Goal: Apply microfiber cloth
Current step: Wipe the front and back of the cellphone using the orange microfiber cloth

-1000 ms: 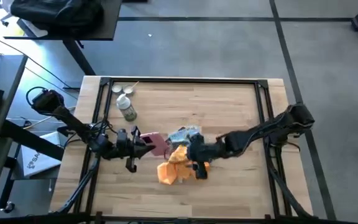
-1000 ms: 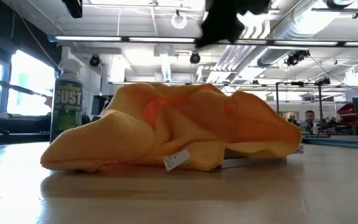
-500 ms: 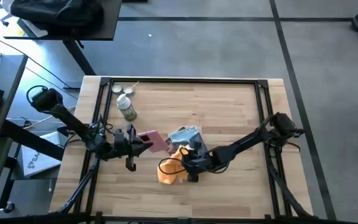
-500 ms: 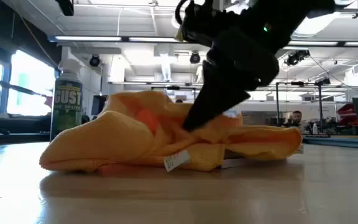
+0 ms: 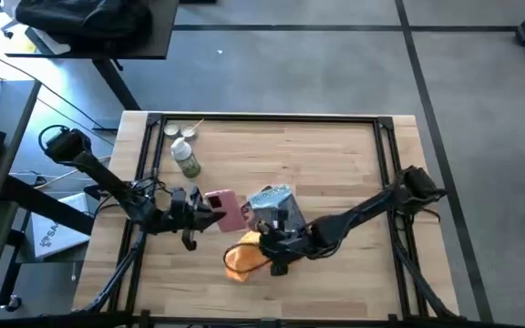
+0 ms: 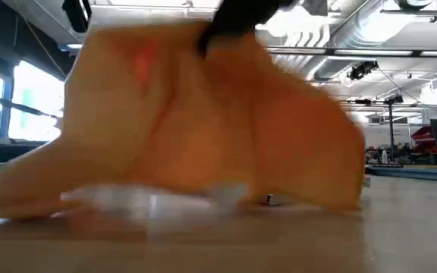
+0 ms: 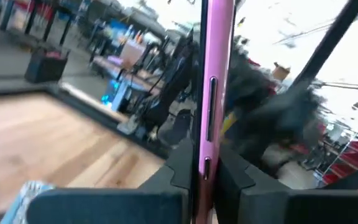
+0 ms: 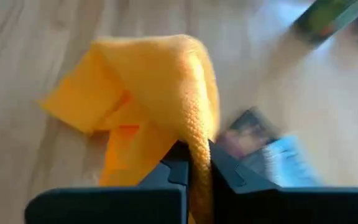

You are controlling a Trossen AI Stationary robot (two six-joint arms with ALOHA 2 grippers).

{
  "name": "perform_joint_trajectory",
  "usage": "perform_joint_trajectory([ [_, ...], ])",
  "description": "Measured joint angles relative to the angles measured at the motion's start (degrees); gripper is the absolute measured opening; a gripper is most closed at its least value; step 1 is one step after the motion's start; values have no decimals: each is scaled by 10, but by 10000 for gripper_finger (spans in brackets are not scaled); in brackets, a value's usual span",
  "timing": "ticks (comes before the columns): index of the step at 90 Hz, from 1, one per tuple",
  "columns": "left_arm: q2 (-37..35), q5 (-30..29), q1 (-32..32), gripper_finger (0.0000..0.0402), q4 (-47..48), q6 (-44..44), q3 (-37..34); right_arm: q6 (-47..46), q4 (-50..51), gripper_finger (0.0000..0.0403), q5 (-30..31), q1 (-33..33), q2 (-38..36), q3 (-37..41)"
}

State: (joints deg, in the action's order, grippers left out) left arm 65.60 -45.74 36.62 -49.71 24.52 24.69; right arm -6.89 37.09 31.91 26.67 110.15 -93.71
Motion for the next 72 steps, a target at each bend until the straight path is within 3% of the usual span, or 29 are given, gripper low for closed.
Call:
perform_joint_trajectory([
  [13,10,4,-8,10,38,51,0,60,171,0,189,18,0,-144],
  [19,21,6,-12,10,37,79,0,99,179,0,271,22,0,-192],
  [25,28,7,-17,10,36,132,0,160,154,0,297,19,0,-222],
  [42,39,47,-33,10,32,220,0,285,10,0,222,-8,1,-213],
  [72,39,77,-36,10,-6,219,0,289,-203,0,11,-71,1,-86],
])
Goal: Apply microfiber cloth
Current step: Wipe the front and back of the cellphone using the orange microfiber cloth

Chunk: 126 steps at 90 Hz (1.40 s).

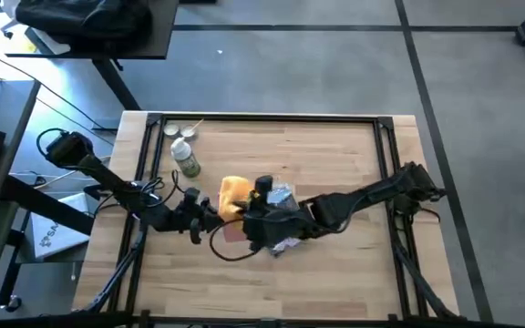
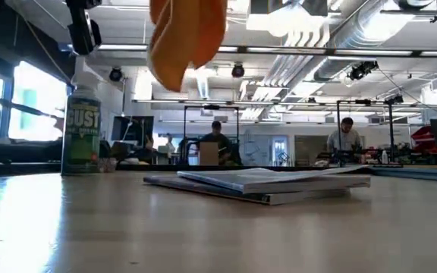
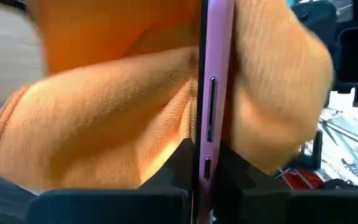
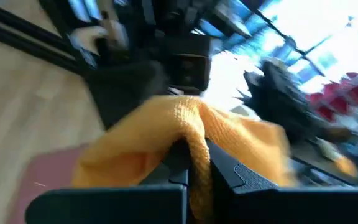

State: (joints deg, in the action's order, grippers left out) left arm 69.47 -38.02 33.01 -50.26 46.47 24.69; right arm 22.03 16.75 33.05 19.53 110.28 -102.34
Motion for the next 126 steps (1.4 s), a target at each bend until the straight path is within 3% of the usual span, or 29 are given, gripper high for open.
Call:
perform_joint_trajectory([
  [10,0,-5,0,10,1,0,0,11,-47,0,-36,-20,0,27],
  [37,0,-15,-2,10,4,0,-1,50,-72,0,5,-58,-2,33],
  [56,0,10,0,10,5,-11,-1,47,-69,0,-123,-61,-2,33],
  [61,1,9,0,10,5,-11,-1,48,-68,0,-107,-60,-1,33],
  [70,1,-8,-2,10,-1,-10,-1,55,-75,0,13,-58,-1,33],
  [75,1,-7,-1,10,4,-9,-1,51,-79,0,44,-60,-2,33],
  [81,1,1,1,10,7,-10,-1,49,-82,0,18,-64,-3,33],
  [94,1,16,2,10,11,-12,-1,50,-70,0,-110,-64,-3,33],
  [99,1,16,2,10,12,-12,-1,44,-62,0,-95,-63,-3,33],
  [110,1,-5,-1,10,10,-11,-1,18,-52,0,11,-58,-2,33],
  [126,1,8,2,10,11,-17,-1,21,-49,0,-30,-42,-3,33],
])
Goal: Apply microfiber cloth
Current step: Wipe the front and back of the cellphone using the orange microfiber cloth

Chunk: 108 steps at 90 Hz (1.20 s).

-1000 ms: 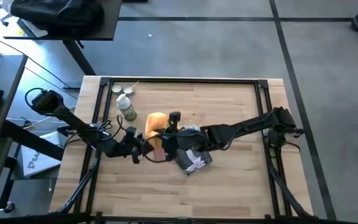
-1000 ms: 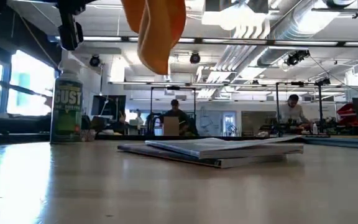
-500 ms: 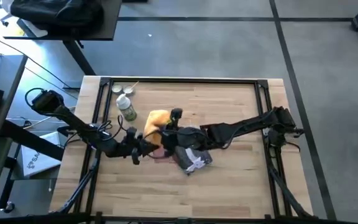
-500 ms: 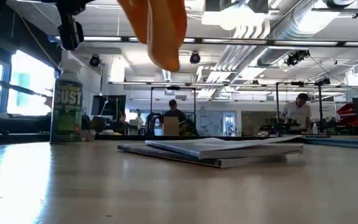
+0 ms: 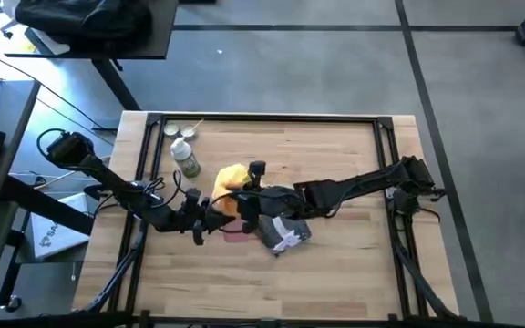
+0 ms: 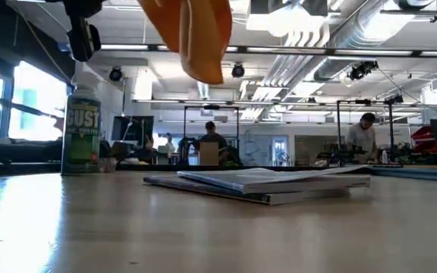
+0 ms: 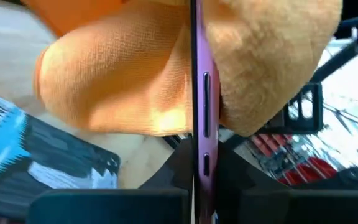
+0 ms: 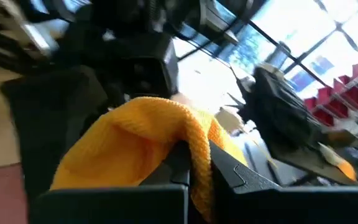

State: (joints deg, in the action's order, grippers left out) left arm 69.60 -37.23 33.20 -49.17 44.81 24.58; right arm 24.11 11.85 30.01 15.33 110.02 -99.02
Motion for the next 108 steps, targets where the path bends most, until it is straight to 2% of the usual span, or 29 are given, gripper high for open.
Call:
perform_joint_trajectory([
  [13,0,-3,-1,10,-1,-1,0,2,25,0,41,22,1,0],
  [28,-3,-2,-1,10,-28,-24,2,-4,43,0,8,45,3,2],
  [44,-3,-2,-3,10,-47,-46,2,0,38,0,90,55,2,1],
  [67,2,-2,11,10,7,-141,3,47,-6,0,140,36,-18,2],
  [75,2,19,17,10,29,-217,5,46,0,0,152,27,-38,3],
  [82,2,8,15,10,49,-322,4,44,12,0,143,24,-55,3],
  [108,14,12,13,10,78,-840,3,-80,141,0,-70,22,-101,2],
])
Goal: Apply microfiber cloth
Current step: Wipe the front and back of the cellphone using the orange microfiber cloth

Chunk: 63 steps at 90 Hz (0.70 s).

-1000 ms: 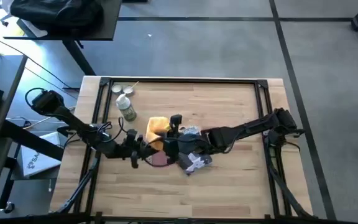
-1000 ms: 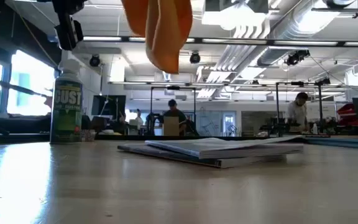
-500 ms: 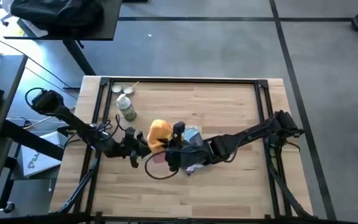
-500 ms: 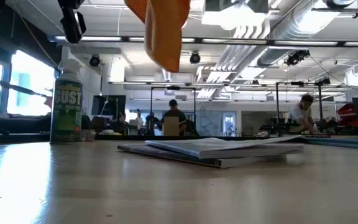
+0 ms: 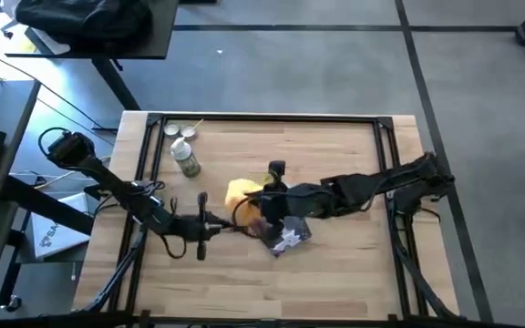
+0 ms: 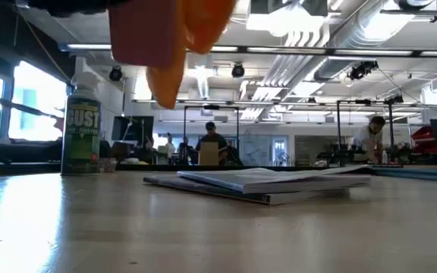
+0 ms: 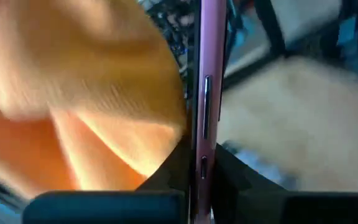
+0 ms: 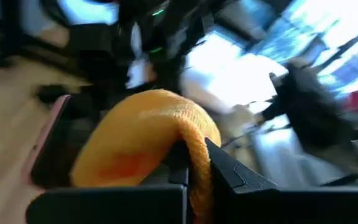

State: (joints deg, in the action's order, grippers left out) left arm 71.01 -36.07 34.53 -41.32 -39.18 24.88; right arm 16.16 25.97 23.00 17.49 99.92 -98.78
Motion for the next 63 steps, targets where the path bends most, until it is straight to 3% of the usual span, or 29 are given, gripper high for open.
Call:
perform_joint_trajectory([
  [12,8,1,-7,10,-7,-213,0,-48,34,0,-108,-6,5,0],
  [20,8,-32,-8,10,-5,-289,2,-58,37,0,-158,-7,16,3],
  [53,10,-128,18,9,37,-512,62,-67,-13,0,-216,-6,84,3],
  [63,14,-145,21,9,47,-543,69,-71,-54,0,-220,-8,106,2],
])
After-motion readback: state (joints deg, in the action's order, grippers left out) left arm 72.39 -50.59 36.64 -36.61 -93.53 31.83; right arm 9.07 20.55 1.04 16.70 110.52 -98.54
